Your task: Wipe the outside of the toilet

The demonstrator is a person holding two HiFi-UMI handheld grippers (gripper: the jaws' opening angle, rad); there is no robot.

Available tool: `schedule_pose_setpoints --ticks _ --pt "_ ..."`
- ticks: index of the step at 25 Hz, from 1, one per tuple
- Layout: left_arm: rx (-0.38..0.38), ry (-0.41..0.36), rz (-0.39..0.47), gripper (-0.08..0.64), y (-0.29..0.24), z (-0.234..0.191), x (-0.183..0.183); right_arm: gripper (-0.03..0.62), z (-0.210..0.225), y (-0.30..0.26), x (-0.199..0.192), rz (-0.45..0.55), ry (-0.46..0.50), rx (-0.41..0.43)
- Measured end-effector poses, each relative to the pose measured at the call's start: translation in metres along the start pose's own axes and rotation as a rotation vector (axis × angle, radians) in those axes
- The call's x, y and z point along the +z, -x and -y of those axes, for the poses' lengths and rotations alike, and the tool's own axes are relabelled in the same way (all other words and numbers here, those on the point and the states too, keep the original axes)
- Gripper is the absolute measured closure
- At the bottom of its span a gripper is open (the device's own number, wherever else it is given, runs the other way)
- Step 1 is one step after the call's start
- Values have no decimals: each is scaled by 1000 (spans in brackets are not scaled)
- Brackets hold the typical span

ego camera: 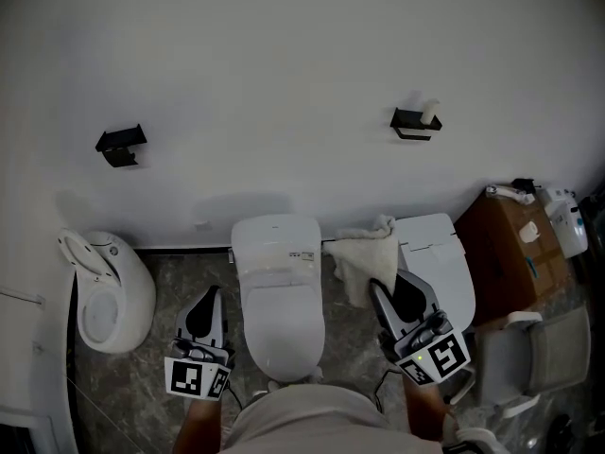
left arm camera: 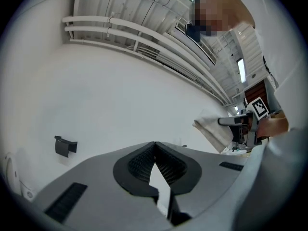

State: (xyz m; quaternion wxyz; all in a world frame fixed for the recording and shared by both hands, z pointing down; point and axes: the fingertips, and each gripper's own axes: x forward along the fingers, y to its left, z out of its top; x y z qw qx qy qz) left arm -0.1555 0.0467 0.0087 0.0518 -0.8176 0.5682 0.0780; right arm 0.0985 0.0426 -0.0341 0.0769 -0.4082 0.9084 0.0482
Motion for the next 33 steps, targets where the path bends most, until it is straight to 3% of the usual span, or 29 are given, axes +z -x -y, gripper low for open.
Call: schedule_pose_setpoints --ticks 3,9,14,33 --pt "19 -12 11 543 0 -3 8 477 12 4 -3 -6 48 -66" --pt "53 -21 -16 543 12 -11 4 477 33 9 -17 -20 4 -121" --pt "85 -23 -14 543 10 -18 -2 477 47 4 -18 -2 16 -133" --pt "97 -55 -8 543 -20 -25 -3 477 69 -22 -29 10 -4 -130"
